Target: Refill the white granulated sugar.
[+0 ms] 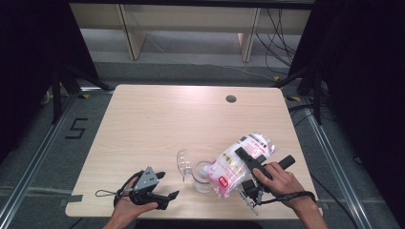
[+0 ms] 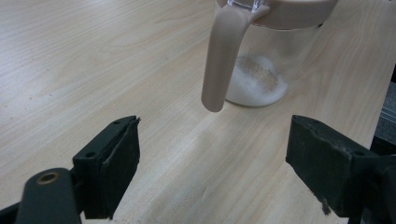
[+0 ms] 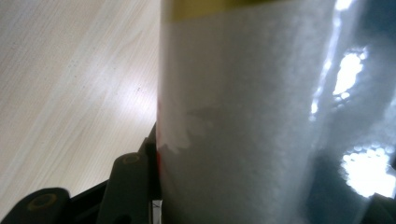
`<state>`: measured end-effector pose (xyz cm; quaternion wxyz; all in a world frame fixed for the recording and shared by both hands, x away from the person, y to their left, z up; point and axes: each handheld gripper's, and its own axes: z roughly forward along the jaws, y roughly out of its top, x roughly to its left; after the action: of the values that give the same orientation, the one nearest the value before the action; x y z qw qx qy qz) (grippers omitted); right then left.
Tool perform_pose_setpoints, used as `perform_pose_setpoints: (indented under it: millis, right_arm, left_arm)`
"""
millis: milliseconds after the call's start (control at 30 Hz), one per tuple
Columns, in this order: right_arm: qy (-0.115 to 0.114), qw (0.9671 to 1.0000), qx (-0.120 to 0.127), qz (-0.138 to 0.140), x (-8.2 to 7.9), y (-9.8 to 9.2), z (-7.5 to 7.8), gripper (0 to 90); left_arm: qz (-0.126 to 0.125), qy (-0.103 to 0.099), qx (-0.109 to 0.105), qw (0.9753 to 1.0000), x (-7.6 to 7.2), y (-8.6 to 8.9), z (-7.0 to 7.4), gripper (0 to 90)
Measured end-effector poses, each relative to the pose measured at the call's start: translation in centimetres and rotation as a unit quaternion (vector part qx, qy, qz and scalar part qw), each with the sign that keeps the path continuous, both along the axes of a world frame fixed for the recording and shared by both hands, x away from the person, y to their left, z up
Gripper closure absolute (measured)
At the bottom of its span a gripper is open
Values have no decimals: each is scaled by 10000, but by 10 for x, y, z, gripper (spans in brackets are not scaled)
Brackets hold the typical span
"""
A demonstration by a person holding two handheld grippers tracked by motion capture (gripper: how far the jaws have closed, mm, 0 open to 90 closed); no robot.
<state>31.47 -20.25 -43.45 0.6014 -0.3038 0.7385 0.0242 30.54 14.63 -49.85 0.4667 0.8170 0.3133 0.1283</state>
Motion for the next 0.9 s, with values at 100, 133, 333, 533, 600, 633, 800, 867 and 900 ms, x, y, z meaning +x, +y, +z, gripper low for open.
perform_pose_setpoints:
  millis: [100, 133, 333, 533, 600, 633, 800, 867, 900]
  right_arm:
    - [8, 10000, 32, -20, 0, -1, 0, 533]
    - [0, 10000, 8, 2, 0, 0, 0, 533]
    - [-58, 10000, 6, 50, 0, 0, 0, 534]
    - [-95, 9999, -66, 50, 0, 0, 1, 535]
    - [-89, 9999, -52, 49, 0, 0, 1, 536]
    - [-88, 9999, -44, 49, 0, 0, 1, 535]
    - [-92, 9999, -64, 40, -1, 0, 1, 536]
    - [-78, 9999, -123, 7, -1, 1, 2, 537]
    - [-77, 9999, -117, 1, -2, 1, 2, 537]
  left_arm:
    - [1, 0, 1, 10000, 0, 0, 0, 171]
    - [-3, -3, 2, 10000, 0, 0, 0, 171]
    - [-3, -5, 1, 10000, 0, 0, 0, 171]
    - [-22, -38, 16, 10000, 0, 0, 0, 171]
    - [-2, 5, -10, 10000, 0, 0, 0, 171]
    - [0, 8, -9, 10000, 0, 0, 0, 171]
    - [-6, -7, -1, 10000, 0, 0, 0, 171]
    - [12, -4, -32, 10000, 0, 0, 0, 171]
    - [18, 7, -34, 10000, 0, 0, 0, 171]
